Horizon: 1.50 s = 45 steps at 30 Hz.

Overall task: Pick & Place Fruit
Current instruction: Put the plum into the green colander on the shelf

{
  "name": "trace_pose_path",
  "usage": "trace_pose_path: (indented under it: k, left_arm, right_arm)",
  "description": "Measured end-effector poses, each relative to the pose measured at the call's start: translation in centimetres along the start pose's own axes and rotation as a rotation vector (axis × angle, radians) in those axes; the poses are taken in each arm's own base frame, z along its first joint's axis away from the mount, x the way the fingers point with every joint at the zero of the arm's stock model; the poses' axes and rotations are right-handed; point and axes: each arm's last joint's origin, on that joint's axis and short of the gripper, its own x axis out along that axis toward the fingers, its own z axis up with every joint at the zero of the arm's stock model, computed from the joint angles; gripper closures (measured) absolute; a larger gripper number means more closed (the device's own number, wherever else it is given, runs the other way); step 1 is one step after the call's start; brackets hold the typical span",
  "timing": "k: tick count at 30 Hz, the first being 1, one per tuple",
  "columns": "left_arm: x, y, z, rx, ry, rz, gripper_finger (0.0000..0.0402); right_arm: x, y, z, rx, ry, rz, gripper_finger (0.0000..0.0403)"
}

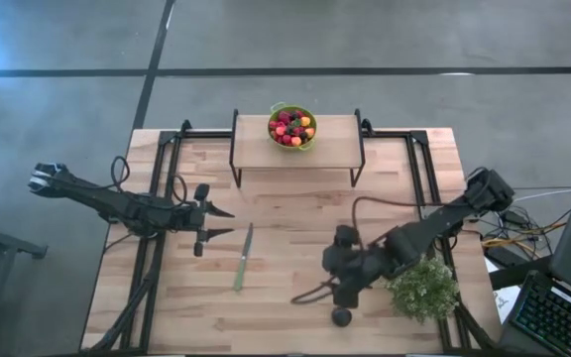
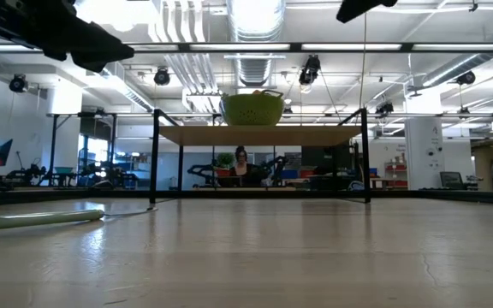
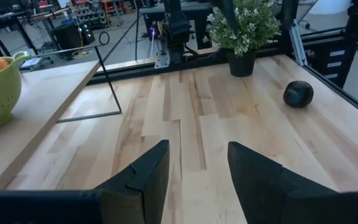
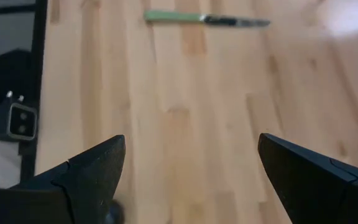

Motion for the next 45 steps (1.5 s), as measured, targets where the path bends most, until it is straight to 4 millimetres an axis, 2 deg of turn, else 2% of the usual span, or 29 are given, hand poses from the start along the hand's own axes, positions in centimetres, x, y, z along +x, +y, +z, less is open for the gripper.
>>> trace_pose_path:
  k: [10, 25, 35, 45]
  left_arm:
    - [0.0, 0.0, 0.0, 0.000, 0.002, 0.000, 0.0232]
    - [0.0, 0.0, -0.1, 0.002, 0.010, 0.000, 0.0232]
    - [0.1, 0.0, -0.2, 0.003, 0.012, -0.001, 0.0232]
    - [0.1, 0.0, -0.2, 0.003, 0.013, 0.000, 0.0232]
  right_arm:
    - [1.3, 3.3, -1.0, 0.100, 0.204, -0.003, 0.0039]
    - [2.1, 6.1, -3.5, 0.232, 0.266, -0.007, 0.0039]
    - [4.2, 7.4, -4.4, 0.264, 0.346, 0.035, 0.0039]
    - [7.1, 8.6, -6.4, 0.199, 0.445, -0.002, 0.0039]
